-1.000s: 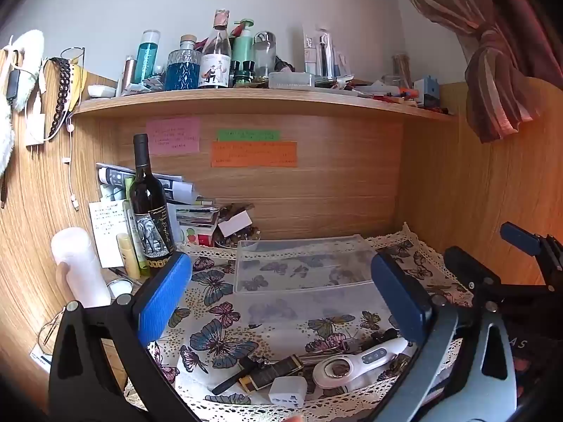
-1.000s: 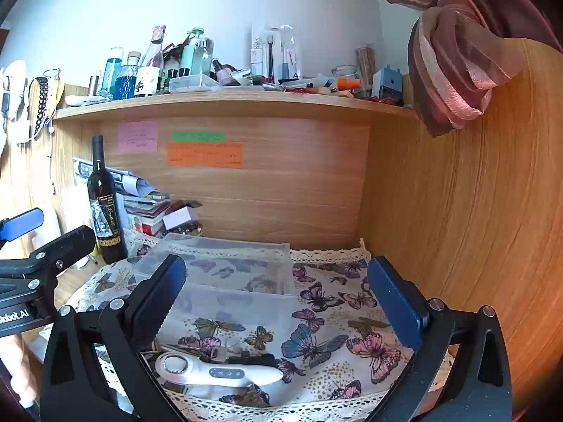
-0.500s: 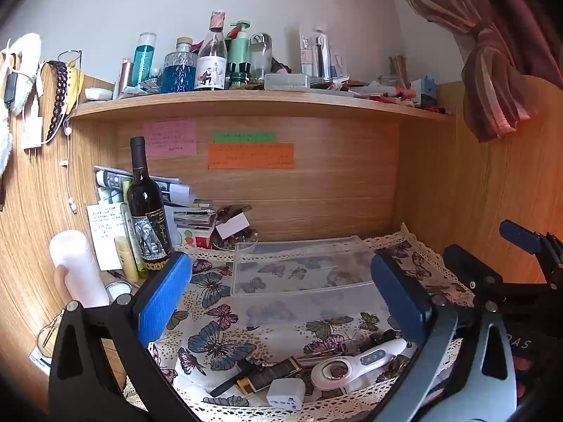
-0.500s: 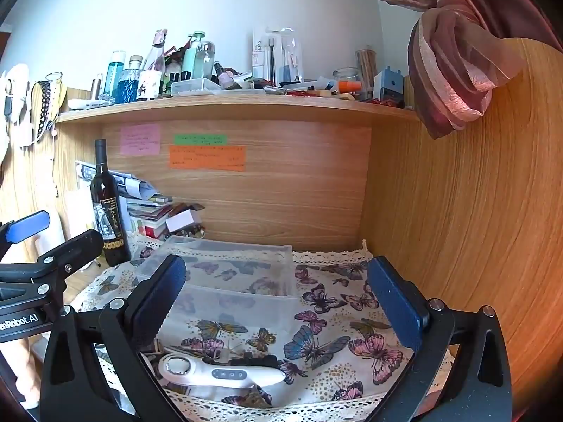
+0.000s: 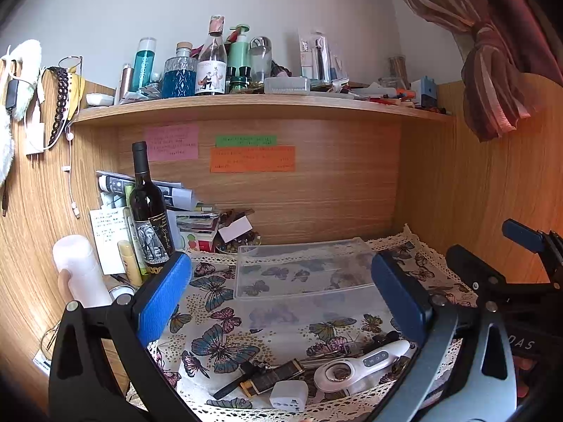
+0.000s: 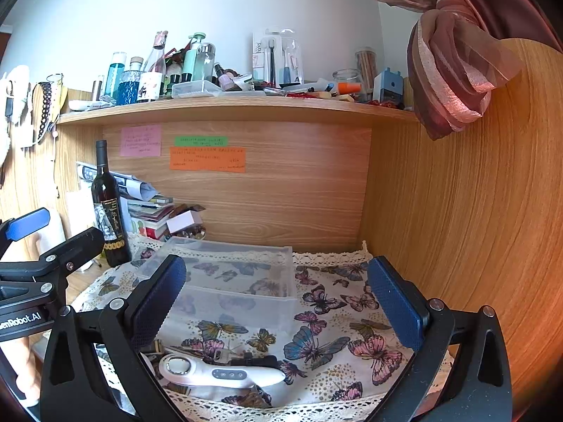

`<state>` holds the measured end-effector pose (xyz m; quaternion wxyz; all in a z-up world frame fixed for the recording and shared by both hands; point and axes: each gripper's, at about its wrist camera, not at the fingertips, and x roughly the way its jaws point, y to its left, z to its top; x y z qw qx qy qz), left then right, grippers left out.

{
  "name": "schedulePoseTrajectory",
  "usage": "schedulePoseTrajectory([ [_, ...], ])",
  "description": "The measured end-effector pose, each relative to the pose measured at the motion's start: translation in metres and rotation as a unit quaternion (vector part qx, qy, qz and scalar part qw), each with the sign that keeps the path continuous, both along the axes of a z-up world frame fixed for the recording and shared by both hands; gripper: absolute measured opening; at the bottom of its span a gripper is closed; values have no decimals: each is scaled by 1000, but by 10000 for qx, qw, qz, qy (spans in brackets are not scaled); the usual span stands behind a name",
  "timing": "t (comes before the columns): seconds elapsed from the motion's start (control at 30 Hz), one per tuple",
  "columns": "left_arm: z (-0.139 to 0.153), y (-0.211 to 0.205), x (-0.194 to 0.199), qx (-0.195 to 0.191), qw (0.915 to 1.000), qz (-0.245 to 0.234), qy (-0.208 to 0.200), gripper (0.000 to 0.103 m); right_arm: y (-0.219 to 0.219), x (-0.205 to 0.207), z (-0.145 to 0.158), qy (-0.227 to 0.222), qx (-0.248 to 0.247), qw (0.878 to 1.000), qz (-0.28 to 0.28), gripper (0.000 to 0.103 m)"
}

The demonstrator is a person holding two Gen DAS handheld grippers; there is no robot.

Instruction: Organize rigid objects

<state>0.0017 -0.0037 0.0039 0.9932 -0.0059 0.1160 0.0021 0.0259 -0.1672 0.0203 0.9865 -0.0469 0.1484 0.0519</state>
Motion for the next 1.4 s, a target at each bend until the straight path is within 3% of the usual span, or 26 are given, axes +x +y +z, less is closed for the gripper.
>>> schedulePoseTrajectory([
  [1.4, -1, -7, -1, 4, 10000, 1, -44, 103, -1, -3, 0, -33, 54, 10000, 22, 103],
])
